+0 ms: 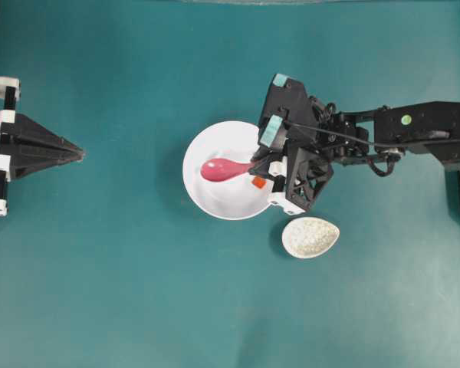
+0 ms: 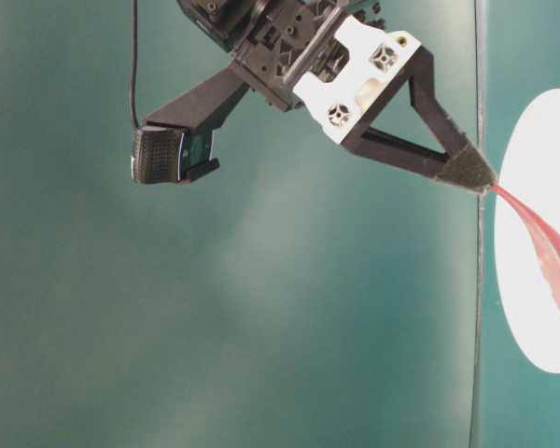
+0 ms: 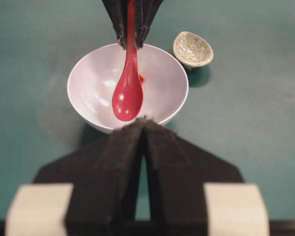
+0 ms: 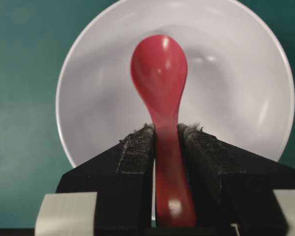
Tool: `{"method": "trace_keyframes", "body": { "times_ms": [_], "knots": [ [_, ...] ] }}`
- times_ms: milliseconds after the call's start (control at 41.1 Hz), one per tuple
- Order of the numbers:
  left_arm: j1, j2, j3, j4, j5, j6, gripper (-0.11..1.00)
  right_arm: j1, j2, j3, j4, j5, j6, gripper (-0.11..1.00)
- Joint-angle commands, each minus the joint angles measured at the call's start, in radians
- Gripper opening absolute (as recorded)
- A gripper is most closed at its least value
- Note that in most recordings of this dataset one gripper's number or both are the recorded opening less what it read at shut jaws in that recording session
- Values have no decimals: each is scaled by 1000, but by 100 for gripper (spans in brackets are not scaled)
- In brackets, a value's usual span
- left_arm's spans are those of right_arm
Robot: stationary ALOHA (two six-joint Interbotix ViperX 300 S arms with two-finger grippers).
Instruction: Grip the spoon and scoop the red block from the bowl with right arm.
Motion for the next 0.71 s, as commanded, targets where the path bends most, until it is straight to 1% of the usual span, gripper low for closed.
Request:
{"method": "trace_keyframes", "body": {
  "times_ms": [0, 73, 268, 341, 462, 681],
  "knots": [
    [-2, 8, -26, 2, -8, -2, 0, -2, -40, -21, 0, 26, 0, 24],
    [-3, 8, -26, 2, -8, -2, 0, -11, -66, -35, 0, 94, 0, 24],
    [-2, 8, -25, 2, -8, -2, 0, -46, -135, -101, 0, 368, 2, 24],
    [-2, 8, -25, 2, -8, -2, 0, -48, -135, -114, 0, 434, 0, 24],
    [-3, 8, -25, 2, -8, 0, 0, -49, -115, -129, 6, 489, -5, 24],
    [-2, 8, -25, 2, -8, -2, 0, -49, -61, -183, 25, 497, -8, 24]
  ]
}}
